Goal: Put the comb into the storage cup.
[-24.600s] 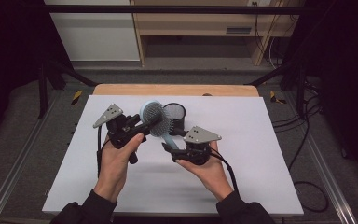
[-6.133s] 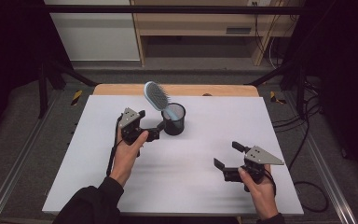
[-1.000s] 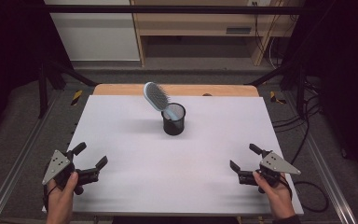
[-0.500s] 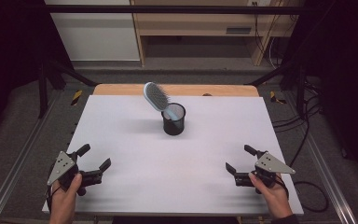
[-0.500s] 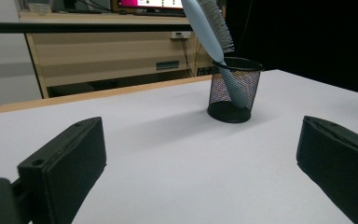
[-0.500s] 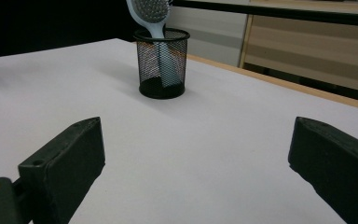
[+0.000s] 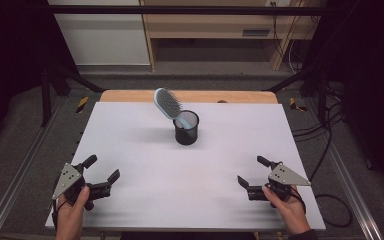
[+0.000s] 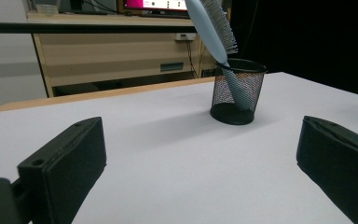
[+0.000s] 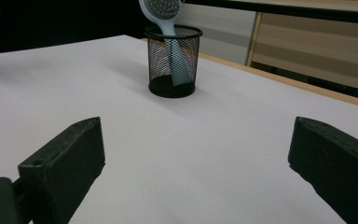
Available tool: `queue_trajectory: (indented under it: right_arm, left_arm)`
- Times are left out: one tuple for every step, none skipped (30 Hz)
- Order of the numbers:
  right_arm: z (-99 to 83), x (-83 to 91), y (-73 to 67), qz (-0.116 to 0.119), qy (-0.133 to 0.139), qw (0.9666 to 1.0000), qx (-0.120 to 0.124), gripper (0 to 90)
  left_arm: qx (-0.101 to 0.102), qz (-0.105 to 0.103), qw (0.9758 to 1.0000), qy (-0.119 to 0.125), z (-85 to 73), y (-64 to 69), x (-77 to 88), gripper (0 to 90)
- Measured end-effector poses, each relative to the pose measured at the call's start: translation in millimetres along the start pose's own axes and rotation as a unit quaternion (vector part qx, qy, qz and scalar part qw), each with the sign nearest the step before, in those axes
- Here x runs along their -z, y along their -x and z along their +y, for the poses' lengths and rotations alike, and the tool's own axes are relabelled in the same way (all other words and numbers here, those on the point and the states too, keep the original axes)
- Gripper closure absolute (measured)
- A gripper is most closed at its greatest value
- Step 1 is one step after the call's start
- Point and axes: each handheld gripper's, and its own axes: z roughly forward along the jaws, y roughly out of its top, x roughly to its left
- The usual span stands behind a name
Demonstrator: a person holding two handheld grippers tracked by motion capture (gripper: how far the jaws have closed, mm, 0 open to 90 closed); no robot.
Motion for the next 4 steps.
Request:
queue_trajectory:
  right_arm:
    - [-0.1,-0.3,-0.3,0.001,-0.002,1.0000,0.000,4.0]
    - [-0.1,-0.8,-0.7,0.000,-0.002,1.0000,0.000,4.0]
    - [0.0,-1.2,-0.7,-0.001,-0.001,1.0000,0.000,4.0]
    - [0.1,-1.7,-1.1,-0.002,-0.003,1.0000,-0.002,4.0]
  left_arm:
    - [0.001,0.002,1.0000,-0.003,-0.7,-0.3,-1.0,1.3]
    - [0.001,0.003,1.0000,-0.005,-1.0,-0.4,-1.5,1.4]
    - [0.001,0.003,1.0000,-0.007,-1.2,-0.1,-2.4,1.5]
    - [0.001,0.004,1.0000,-0.008,-1.2,0.4,-3.1,1.4]
